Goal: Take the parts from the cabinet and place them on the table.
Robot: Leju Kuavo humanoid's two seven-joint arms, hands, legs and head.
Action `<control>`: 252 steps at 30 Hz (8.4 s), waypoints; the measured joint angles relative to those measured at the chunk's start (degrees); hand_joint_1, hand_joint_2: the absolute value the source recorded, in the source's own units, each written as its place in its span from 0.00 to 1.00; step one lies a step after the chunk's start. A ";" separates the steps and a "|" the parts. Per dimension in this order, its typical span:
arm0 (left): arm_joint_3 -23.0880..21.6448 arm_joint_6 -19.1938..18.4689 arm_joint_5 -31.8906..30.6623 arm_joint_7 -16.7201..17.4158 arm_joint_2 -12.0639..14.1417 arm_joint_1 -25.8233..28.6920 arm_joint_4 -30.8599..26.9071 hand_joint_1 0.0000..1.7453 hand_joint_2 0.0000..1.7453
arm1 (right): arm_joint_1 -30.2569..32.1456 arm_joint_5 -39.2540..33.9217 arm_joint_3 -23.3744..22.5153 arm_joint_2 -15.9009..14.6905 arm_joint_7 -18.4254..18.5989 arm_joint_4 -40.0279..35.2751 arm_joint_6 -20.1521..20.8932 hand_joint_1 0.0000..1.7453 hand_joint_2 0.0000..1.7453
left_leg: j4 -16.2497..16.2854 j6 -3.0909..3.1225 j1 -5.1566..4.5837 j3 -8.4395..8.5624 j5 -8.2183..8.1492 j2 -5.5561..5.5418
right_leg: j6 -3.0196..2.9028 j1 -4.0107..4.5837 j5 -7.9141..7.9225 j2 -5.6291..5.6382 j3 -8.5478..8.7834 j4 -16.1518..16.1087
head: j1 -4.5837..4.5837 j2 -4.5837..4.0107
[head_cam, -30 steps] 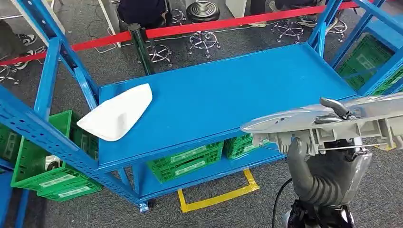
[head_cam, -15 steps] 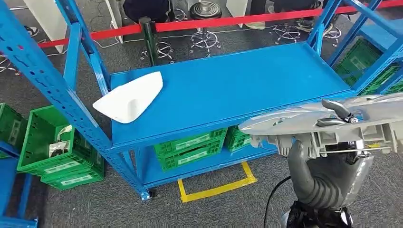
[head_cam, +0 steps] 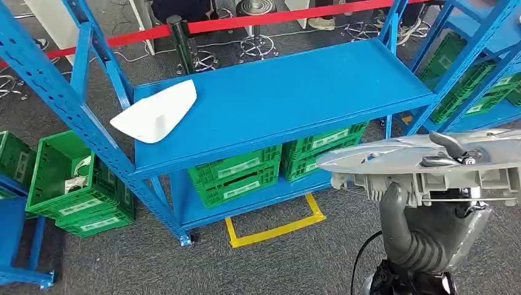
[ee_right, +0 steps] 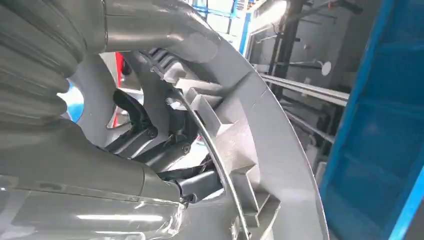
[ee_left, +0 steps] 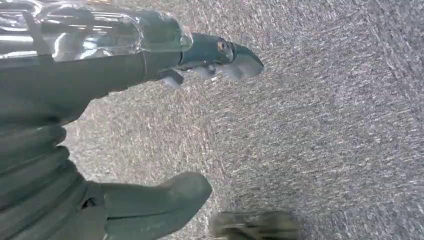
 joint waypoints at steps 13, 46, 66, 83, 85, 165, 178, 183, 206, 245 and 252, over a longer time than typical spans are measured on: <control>0.07 0.20 -0.13 0.77 -2.65 -0.23 0.26 0.00 1.00 | -1.72 6.67 0.50 -0.04 5.47 -0.09 0.00 1.00 1.00 | -19.05 3.95 -0.25 10.57 7.68 -0.23 | 3.40 -0.41 -7.63 0.18 -8.45 12.77 | -0.26 0.00; 0.13 0.94 -0.04 -1.90 -4.20 0.04 0.20 0.00 1.00 | -2.89 12.48 1.09 -1.99 11.39 -0.55 0.13 1.00 1.00 | -21.48 4.73 -1.06 11.80 8.49 -1.41 | 3.49 -0.27 -7.44 0.37 -9.37 18.55 | -0.94 0.00; 0.26 1.51 -0.07 -1.59 -3.61 0.28 0.20 0.00 1.00 | -3.04 11.52 2.05 -1.92 10.10 0.94 0.15 1.00 1.00 | -15.65 3.52 -1.52 8.00 6.19 7.20 | 1.53 -0.51 -2.19 -4.71 -0.85 3.17 | -1.35 0.00; 0.28 2.84 1.27 -2.70 -4.15 0.33 0.20 0.00 1.00 | -5.59 7.80 5.12 -1.99 9.38 4.13 0.24 1.00 1.00 | -16.39 3.83 -1.45 5.96 9.09 -5.18 | 1.28 -0.38 -2.10 4.11 -0.24 2.50 | 0.02 0.00; 0.39 3.26 2.23 -1.09 -4.15 0.50 0.20 0.00 1.00 | -6.19 7.35 5.64 -2.08 9.51 4.66 0.28 1.00 1.00 | -16.54 3.25 -1.34 5.63 9.43 -6.08 | 0.87 -0.30 -1.77 3.31 -0.26 2.03 | 0.07 0.00; 7.50 3.41 1.27 1.21 -2.67 -0.03 0.22 0.00 1.00 | -9.94 -0.59 12.20 1.51 2.47 9.40 0.13 1.00 1.00 | -17.04 2.35 0.78 6.34 9.84 1.40 | 3.43 -1.19 -8.13 -1.79 0.72 6.95 | 1.73 0.00; 8.13 3.56 1.51 -2.86 -4.02 0.37 0.22 0.00 1.00 | -12.29 0.68 12.52 0.61 4.37 8.11 0.13 1.00 1.00 | -16.41 2.48 -0.84 5.83 10.05 -5.89 | -0.96 0.56 -0.55 2.82 1.52 -0.45 | 2.93 0.00; 8.59 3.56 0.90 -1.90 -4.09 0.06 0.24 0.00 1.00 | -12.08 1.27 12.96 0.48 4.65 7.85 0.13 1.00 1.00 | -0.56 0.30 0.40 -2.26 1.60 0.03 | -1.13 0.62 -0.47 -0.79 1.70 -0.94 | 1.27 0.00; 8.81 3.50 -0.04 -1.85 -4.52 0.01 0.20 0.00 1.00 | -11.71 1.44 13.22 0.26 4.52 6.10 0.09 1.00 1.00 | -15.90 2.95 -0.10 5.25 10.14 -6.48 | -1.32 1.78 -2.07 3.59 0.81 1.94 | 3.48 0.00; 8.76 3.30 -0.09 -0.89 -4.35 0.11 0.22 0.00 1.00 | -11.09 1.77 13.22 -0.02 4.42 5.22 0.09 1.00 1.00 | 0.11 -0.43 1.16 -3.14 2.56 0.12 | -0.88 0.39 -0.39 -1.40 1.06 -0.35 | 1.33 0.00; 8.76 3.23 -0.11 -0.81 -4.17 0.24 0.22 0.00 1.00 | -10.84 1.79 13.29 -0.02 4.17 5.18 0.09 1.00 1.00 | -14.75 0.65 0.91 5.53 8.31 4.42 | 1.46 0.21 -2.15 -4.63 0.69 2.40 | 1.71 0.00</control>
